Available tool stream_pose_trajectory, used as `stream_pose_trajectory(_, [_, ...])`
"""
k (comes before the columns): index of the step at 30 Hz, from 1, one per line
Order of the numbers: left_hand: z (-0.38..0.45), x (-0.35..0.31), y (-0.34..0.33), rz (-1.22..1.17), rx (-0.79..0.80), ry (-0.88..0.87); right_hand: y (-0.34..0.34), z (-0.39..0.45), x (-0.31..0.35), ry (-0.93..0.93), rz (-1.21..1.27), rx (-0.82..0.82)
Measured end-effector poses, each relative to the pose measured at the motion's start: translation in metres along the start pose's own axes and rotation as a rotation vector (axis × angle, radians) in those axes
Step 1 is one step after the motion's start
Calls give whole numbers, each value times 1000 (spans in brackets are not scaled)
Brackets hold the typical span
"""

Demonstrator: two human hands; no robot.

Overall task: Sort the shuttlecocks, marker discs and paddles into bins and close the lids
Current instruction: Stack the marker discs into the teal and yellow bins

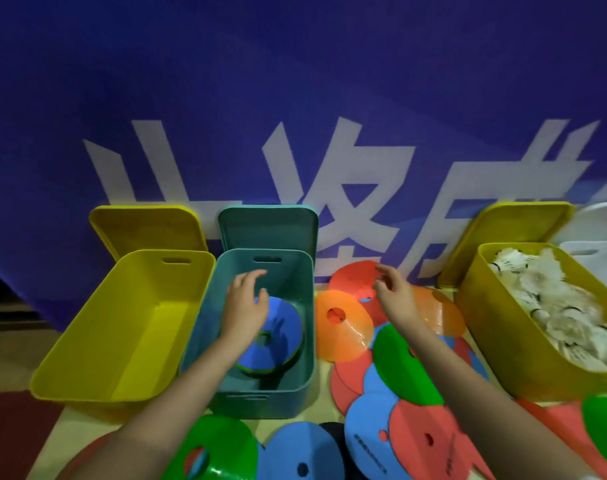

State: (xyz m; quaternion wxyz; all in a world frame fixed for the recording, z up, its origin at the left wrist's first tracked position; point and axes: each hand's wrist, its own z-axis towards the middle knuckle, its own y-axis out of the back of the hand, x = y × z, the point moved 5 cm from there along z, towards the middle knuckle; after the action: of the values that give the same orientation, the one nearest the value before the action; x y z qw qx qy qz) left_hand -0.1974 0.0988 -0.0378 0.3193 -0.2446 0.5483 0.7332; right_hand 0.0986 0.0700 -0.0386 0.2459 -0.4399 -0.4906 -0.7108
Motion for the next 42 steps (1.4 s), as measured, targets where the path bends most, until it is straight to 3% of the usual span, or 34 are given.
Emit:
stream_pose_trajectory(5, [-24, -81, -62, -165, 138, -101, 70, -9, -68, -147, -141, -99])
stream_pose_trajectory(9, [-39, -103, -117, -106, 238, -102, 79, -22, -101, -163, -285, 38])
stream_pose_trajectory(16, [-55, -73, -187, 213, 468, 75, 25, -70, -140, -72, -758, 362])
stream_pose_trajectory(19, [-56, -65, -199, 288, 505, 98, 10, -70, -159, 67, -865, 413])
stream_pose_trajectory(27, [-41, -49, -226, 454, 586, 140, 15, -53, -170, 211, -790, 475])
stream_pose_trajectory(30, [-41, -44, -239, 529, 678, 142, 20, -44, -171, 202, -720, 503])
stream_pose_trajectory(34, [-42, -44, -247, 604, 640, 73, 36, -37, -164, 168, -737, 515])
stream_pose_trajectory(42, [-55, -49, -240, 546, 672, 81, 79, -37, -153, 194, -828, 462])
